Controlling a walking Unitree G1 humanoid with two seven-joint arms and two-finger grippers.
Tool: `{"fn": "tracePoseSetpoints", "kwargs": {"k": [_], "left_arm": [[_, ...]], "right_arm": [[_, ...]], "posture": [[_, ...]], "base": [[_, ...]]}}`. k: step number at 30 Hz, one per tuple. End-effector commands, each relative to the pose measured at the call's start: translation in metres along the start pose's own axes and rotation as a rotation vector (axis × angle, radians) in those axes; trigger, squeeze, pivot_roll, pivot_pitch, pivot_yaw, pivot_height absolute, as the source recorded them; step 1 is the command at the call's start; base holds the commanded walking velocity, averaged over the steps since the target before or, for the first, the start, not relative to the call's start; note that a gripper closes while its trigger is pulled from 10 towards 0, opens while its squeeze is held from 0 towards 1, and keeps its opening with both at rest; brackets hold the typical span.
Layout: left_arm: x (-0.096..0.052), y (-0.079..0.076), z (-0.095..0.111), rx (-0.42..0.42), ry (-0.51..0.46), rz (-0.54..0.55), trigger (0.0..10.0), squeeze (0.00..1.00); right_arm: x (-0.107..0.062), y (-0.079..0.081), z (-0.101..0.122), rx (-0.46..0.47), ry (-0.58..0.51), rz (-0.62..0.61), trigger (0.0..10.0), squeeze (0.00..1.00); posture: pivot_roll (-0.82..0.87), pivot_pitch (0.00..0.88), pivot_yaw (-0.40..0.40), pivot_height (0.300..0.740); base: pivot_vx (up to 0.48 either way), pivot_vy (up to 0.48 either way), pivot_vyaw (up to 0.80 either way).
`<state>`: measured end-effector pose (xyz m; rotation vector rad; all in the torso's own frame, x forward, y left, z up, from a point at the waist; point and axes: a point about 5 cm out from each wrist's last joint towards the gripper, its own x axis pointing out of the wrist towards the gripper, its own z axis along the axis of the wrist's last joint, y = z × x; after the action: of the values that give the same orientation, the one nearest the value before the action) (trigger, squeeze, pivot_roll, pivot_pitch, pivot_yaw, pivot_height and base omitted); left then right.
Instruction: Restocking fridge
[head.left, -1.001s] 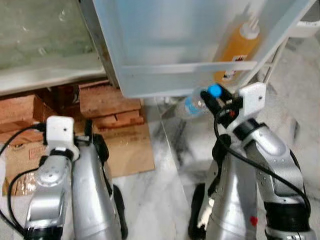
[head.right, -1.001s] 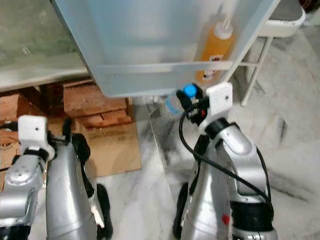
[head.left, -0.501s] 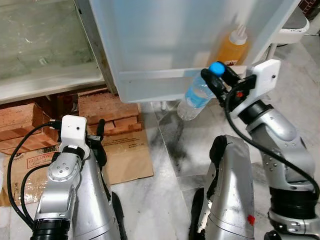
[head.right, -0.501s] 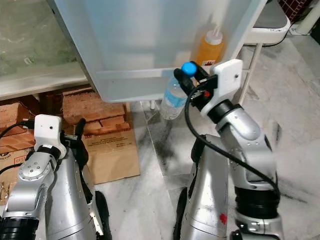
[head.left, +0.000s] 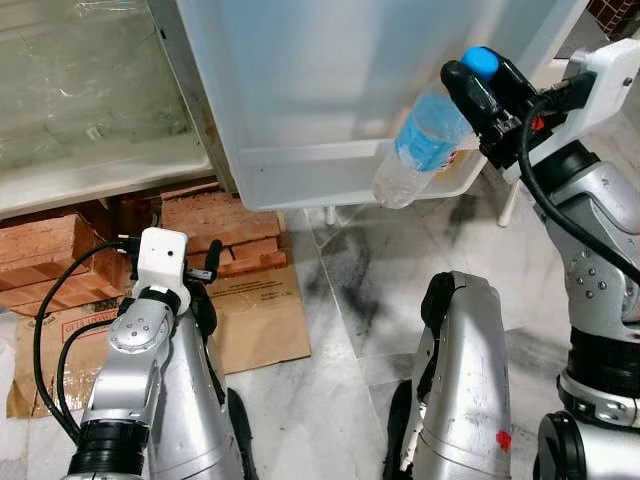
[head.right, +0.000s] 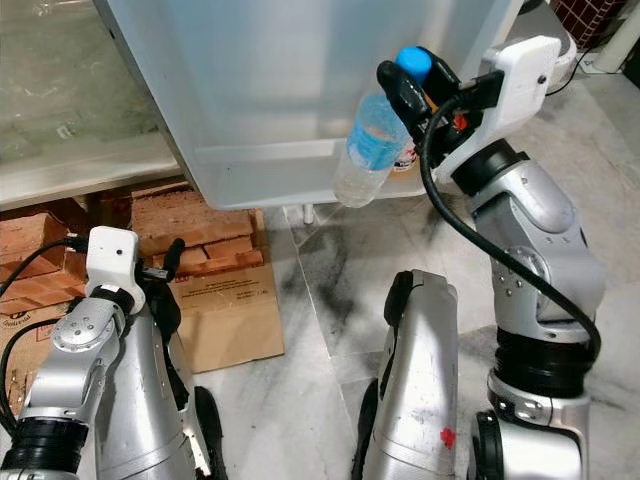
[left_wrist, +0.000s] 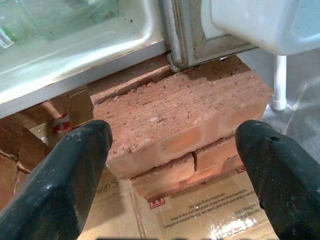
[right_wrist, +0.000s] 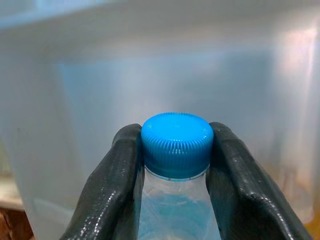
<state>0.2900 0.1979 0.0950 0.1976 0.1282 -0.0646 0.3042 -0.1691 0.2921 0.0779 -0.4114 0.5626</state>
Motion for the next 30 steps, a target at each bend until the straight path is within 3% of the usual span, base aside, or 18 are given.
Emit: {"fn": "tracePoseSetpoints", "kwargs": {"k": [1, 11, 24, 29, 30], "left_arm": [[-0.002, 0.002, -0.01, 0.01, 0.041, 0.0, 10.0, 0.0], [0.0, 0.002, -0.01, 0.014, 0.033, -0.003, 10.0, 0.0], [0.003, -0.001, -0.01, 0.012, 0.03, -0.007, 10.0, 0.0], [0.004, -0.002, -0.011, 0.012, 0.029, -0.009, 10.0, 0.0], [0.004, -0.003, -0.01, 0.01, 0.027, -0.008, 10.0, 0.0]], "right_arm": [[0.007, 0.009, 0.023, -0.015, -0.11, 0.038, 0.0, 0.0], [0.023, 0.0, 0.049, -0.005, -0.237, -0.029, 0.0, 0.0], [0.032, -0.008, 0.075, -0.028, -0.317, -0.04, 0.0, 0.0], [0.034, -0.008, 0.074, -0.029, -0.317, -0.041, 0.0, 0.0], [0.03, -0.002, 0.053, -0.067, -0.262, -0.05, 0.0, 0.0]], "posture": [[-0.01, 0.102, 0.039, 0.317], [-0.01, 0.094, 0.04, 0.317], [-0.02, 0.082, 0.038, 0.317], [-0.02, 0.08, 0.036, 0.317], [-0.01, 0.083, 0.027, 0.317]], "base": [[0.0, 0.0, 0.0], [0.0, 0.0, 0.0], [0.0, 0.0, 0.0], [0.0, 0.0, 0.0], [0.0, 0.0, 0.0]]}}
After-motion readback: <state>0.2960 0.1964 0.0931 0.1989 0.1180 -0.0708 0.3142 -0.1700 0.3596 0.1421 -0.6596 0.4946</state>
